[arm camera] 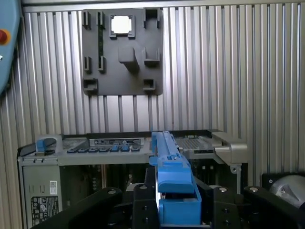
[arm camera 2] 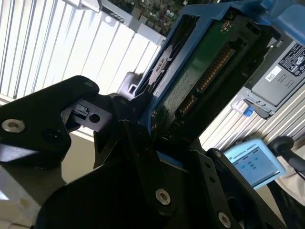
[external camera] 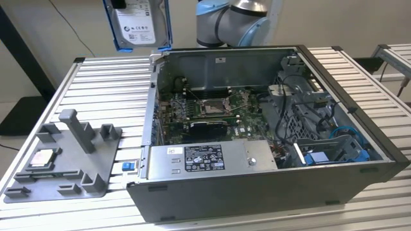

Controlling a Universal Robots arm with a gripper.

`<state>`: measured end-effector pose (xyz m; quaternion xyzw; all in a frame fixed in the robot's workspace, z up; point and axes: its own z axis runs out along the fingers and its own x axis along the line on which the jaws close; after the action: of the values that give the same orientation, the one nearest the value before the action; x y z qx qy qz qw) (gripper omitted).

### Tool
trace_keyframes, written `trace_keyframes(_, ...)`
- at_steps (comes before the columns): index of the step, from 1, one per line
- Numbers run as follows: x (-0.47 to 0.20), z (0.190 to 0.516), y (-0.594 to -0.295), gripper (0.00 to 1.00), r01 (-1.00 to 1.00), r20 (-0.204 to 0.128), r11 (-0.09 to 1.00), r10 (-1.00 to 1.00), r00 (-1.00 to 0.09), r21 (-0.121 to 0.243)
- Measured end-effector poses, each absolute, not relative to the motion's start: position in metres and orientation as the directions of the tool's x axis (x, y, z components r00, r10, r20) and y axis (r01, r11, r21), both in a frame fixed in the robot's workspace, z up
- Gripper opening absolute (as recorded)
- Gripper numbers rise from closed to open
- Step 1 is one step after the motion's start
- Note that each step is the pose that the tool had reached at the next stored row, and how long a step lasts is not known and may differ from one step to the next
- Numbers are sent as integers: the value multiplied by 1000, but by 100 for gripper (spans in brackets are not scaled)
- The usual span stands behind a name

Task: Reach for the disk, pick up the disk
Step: 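Pick up the disk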

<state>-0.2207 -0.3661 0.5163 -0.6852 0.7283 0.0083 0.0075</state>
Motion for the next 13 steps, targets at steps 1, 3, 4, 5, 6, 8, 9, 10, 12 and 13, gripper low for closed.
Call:
trace_keyframes(1, -218, 516, -366, 0, -998, -22, 61, -998, -61, 2)
trace_keyframes(3, -211, 516, -366, 0, -998, -22, 61, -998, -61, 2)
trace_keyframes(4, -208, 516, -366, 0, -998, -22, 61, -998, -61, 2)
trace_keyframes(5, -205, 516, -366, 0, -998, -22, 61, -998, -61, 2)
trace_keyframes(6, -202, 516, -366, 0, -998, -22, 61, -998, -61, 2)
trace_keyframes(8, -195, 516, -366, 0, -998, -22, 61, -998, -61, 2)
trace_keyframes(9, -192, 516, -366, 0, -998, -22, 61, -998, -61, 2)
trace_keyframes(10, -188, 516, -366, 0, -998, -22, 61, -998, -61, 2)
trace_keyframes(12, -181, 516, -366, 0, -998, -22, 61, -998, -61, 2)
trace_keyframes(13, -178, 516, -366, 0, -998, -22, 61, -998, -61, 2)
